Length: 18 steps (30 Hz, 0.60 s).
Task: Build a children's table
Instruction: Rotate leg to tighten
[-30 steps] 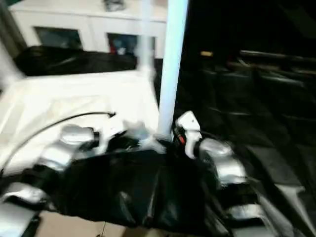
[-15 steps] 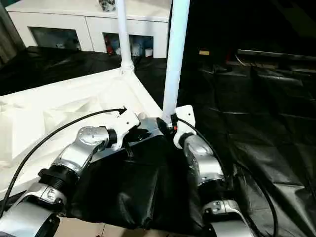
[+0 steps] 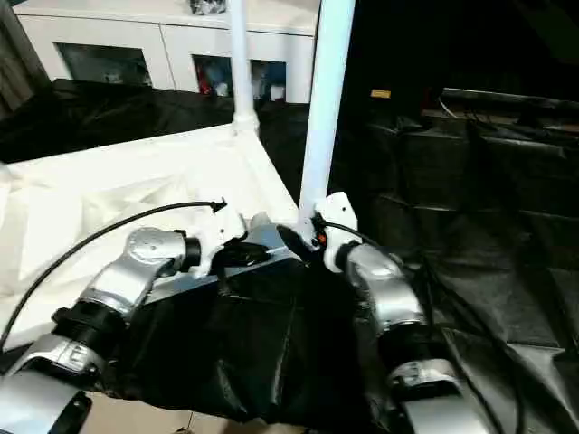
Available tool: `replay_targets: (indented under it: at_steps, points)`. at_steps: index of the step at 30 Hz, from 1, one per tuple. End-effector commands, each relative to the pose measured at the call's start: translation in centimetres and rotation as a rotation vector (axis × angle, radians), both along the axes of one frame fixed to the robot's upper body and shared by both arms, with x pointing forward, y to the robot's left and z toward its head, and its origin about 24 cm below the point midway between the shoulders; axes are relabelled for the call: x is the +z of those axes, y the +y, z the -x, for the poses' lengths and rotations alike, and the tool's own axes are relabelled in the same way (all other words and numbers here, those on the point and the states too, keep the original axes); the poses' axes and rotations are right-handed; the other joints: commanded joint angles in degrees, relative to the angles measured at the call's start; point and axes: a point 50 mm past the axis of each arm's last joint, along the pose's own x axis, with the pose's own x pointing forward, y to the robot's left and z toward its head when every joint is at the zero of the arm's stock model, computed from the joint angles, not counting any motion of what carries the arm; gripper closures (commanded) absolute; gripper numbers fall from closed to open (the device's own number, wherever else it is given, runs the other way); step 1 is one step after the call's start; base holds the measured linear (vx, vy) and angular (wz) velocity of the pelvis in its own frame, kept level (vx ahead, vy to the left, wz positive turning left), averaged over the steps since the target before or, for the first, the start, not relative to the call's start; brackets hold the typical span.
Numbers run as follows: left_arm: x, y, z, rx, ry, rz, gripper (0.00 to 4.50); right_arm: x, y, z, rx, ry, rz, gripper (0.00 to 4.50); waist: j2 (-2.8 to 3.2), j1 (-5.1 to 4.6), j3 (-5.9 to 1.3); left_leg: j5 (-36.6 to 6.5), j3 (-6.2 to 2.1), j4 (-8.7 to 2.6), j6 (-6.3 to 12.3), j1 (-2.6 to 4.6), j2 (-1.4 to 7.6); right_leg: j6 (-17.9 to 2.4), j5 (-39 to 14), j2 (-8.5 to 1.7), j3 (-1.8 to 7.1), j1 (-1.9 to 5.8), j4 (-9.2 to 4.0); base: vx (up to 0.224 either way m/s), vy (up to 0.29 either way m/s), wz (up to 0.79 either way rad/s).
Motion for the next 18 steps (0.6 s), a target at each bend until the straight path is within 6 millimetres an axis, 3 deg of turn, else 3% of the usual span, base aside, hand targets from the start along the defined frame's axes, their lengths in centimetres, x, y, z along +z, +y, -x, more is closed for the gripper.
replay_targets:
  at_steps: [1, 7, 13, 18]
  points:
    - [0.3, -0.2, 0.2, -0.076, 0.005, -0.007, 4.5, -0.4, 0.7, 1.2, 0.166, 0.065, -0.009, 0.46, 0.11, 0.07, -3.33, -5.2, -0.3, -3.63, 5.95, -0.49, 2.72, -17.7, -0.5, -3.95, 2.05, 3.86, -3.32, 0.0, 0.0, 0.0]
    - [0.7, 0.6, 0.1, -0.104, 0.014, -0.007, 4.5, -0.6, 0.4, 3.1, 0.389, 0.156, 0.003, 0.82, 0.1, 1.02, -3.34, -4.6, -0.14, -3.47, 6.29, -0.34, 3.11, -18.2, -0.7, -4.01, 1.91, 3.61, -3.18, 0.0, 0.0, 0.0]
    - [0.8, 0.9, 0.3, -0.142, 0.04, -0.01, 4.5, -0.8, 0.4, 4.2, 0.503, 0.213, 0.017, 1.29, -0.1, 1.43, -3.2, -6.0, -0.22, -3.66, 4.33, -0.36, 2.92, -16.8, -5.5, -4.08, 1.99, 3.58, -3.6, 0.0, 0.0, 0.0]
    - [0.8, 1.1, 0.4, -0.164, 0.057, -0.015, 4.5, -0.8, 0.4, 4.6, 0.536, 0.249, 0.013, 1.64, -0.1, 1.59, -3.34, -4.5, -0.21, -3.53, 4.77, -0.43, 2.91, -17.0, -2.7, -4.04, 1.91, 3.6, -3.27, 0.0, 0.0, 0.0]
